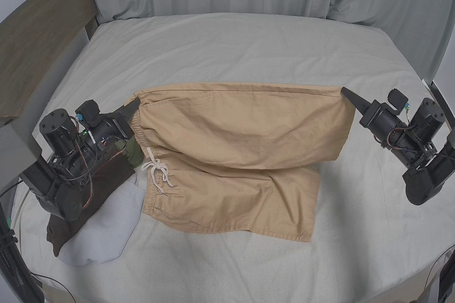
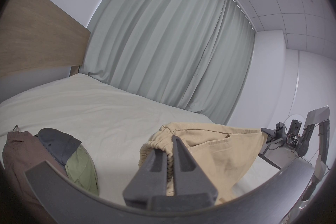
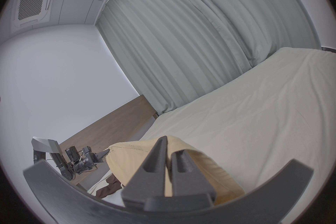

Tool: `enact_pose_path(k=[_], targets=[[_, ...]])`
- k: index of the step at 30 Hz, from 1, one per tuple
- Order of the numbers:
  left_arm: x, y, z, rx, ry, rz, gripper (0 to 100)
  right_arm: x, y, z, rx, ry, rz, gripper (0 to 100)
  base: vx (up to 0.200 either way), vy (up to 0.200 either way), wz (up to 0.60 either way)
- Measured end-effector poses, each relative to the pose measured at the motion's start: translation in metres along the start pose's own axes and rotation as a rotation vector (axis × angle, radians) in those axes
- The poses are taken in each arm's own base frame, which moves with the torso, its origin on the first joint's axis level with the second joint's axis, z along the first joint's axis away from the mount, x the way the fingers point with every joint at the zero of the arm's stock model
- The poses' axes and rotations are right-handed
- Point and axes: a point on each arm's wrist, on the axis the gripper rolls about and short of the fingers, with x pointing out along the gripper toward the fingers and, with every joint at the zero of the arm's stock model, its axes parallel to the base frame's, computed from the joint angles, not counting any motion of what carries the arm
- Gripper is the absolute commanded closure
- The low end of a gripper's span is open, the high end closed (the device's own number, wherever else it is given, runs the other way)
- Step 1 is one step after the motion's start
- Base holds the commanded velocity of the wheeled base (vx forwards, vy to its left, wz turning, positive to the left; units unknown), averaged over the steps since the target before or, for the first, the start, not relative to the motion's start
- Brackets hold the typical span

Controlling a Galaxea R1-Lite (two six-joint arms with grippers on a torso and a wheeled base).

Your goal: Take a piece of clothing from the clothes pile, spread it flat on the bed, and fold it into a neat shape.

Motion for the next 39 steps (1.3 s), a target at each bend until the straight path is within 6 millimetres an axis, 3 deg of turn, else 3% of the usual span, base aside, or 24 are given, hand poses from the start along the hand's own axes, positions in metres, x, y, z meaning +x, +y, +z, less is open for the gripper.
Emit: enact_pose_path(k=[20,29,39], targets=[[0.054,0.024,-0.026,0.006,-0.078,0.057,100,0.053,-0.045,-0.023,-0.015,-0.033,0.000,100,0.000,0.000,0.00],[0.078,0.035,-0.038,-0.039,-0.126,0.072,100,0.065,-0.066,-0.037,-0.011,-0.029,-0.024,100,0.000,0.000,0.00],[0.095,0.044,-0.052,-0.084,-0.153,0.065,100,0.079,-0.077,-0.042,0.001,-0.005,-0.039,100,0.000,0.000,0.00]])
